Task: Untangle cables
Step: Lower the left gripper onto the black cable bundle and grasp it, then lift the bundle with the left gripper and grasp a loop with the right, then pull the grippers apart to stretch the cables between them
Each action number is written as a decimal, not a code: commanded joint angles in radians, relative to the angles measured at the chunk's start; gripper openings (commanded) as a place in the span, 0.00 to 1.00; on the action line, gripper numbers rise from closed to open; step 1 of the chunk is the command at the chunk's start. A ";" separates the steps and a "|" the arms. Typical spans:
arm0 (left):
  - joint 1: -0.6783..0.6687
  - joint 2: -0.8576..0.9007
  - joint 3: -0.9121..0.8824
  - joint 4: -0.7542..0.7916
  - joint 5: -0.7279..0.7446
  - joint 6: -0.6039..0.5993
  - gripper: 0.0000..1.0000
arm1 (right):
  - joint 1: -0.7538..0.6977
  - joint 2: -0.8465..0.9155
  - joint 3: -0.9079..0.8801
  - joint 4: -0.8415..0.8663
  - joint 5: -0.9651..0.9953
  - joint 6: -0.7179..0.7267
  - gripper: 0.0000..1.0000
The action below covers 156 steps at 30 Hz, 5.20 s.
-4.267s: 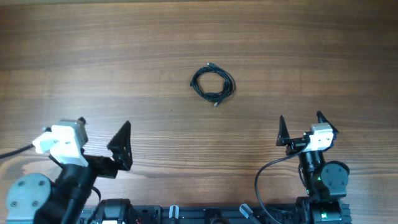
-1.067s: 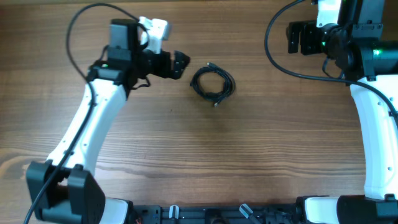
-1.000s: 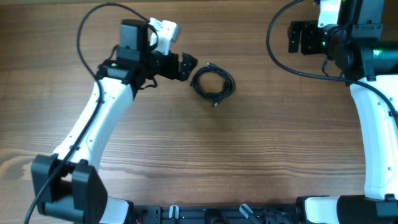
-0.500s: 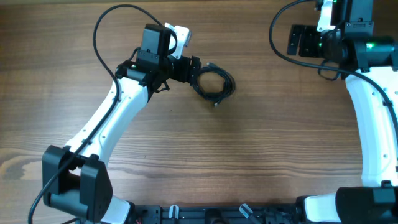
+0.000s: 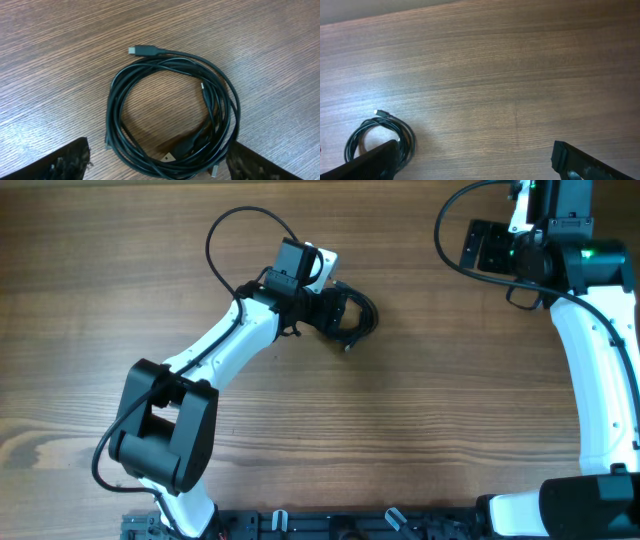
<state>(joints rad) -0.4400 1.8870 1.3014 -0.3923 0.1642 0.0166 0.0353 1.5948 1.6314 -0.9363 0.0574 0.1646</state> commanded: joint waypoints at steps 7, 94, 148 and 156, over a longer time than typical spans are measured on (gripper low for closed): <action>-0.001 0.075 0.013 0.031 -0.035 -0.006 0.82 | -0.004 0.018 -0.007 0.007 0.024 0.025 1.00; 0.135 -0.528 0.059 0.089 0.142 -0.108 0.04 | 0.420 0.124 -0.312 0.561 -0.305 0.125 0.73; 0.134 -0.488 0.059 0.128 0.104 -0.129 0.04 | 0.458 0.197 -0.312 0.612 -0.251 0.283 0.15; 0.135 -0.462 0.059 0.127 0.094 -0.126 0.04 | 0.458 0.197 -0.312 0.580 -0.203 0.283 0.05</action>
<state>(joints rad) -0.3092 1.4143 1.3418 -0.2752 0.2813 -0.1108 0.4923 1.7683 1.3281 -0.3489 -0.1932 0.4488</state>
